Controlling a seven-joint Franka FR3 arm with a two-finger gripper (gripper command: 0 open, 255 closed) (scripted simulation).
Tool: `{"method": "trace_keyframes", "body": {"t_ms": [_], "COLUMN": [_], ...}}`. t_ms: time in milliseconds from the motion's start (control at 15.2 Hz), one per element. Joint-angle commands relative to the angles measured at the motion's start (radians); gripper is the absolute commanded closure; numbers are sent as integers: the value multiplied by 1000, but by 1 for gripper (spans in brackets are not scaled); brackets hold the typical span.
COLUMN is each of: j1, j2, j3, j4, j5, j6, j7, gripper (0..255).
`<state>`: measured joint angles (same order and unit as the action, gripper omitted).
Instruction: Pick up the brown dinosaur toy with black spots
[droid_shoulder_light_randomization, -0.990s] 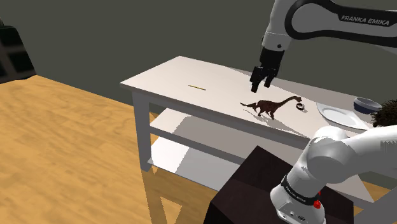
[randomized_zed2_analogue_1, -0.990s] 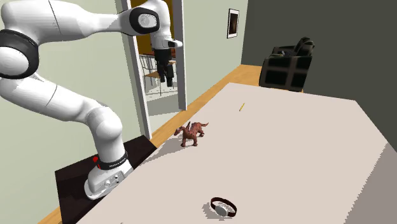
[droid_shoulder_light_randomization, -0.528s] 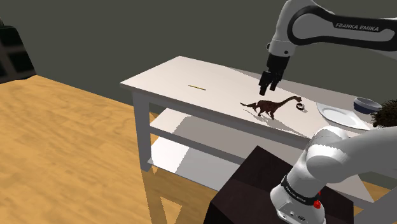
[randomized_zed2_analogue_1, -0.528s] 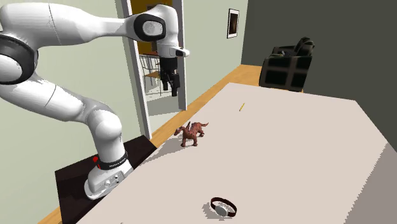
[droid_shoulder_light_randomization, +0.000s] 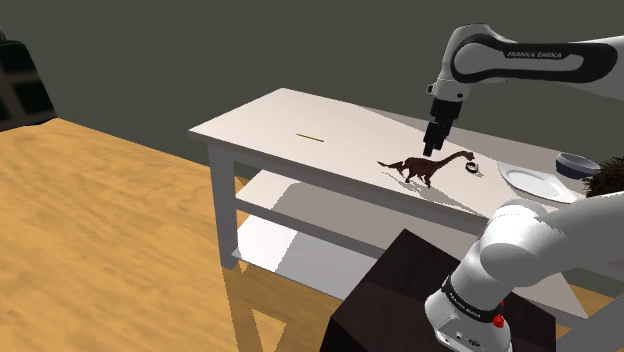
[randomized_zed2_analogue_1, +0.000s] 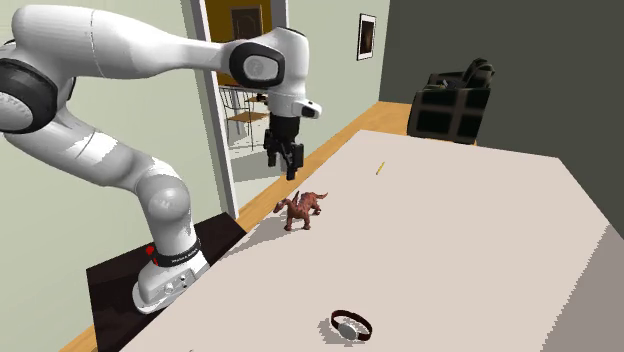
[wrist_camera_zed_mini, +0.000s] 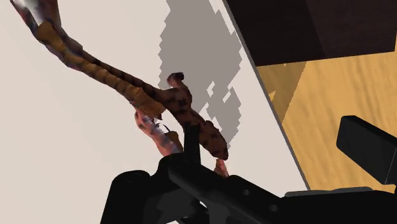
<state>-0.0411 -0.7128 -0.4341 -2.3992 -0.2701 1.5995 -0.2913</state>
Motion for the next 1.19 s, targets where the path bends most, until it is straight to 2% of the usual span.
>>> {"method": "trace_keyframes", "body": {"t_ms": [0, 264, 792, 924, 990, 1122], "j1": [1, 10, 9, 9, 9, 10], "j2": [45, 145, 169, 169, 169, 170], "j3": [-61, -185, -220, -220, -220, -220], "j4": [19, 62, -21, -21, -20, -19], "j5": [-21, -50, -66, -66, -66, -65], "j6": [14, 50, 157, 157, 156, 156], "j7": [-73, -217, -220, -220, -220, -219], "gripper": [0, 0, 0, 0, 255, 255]}}
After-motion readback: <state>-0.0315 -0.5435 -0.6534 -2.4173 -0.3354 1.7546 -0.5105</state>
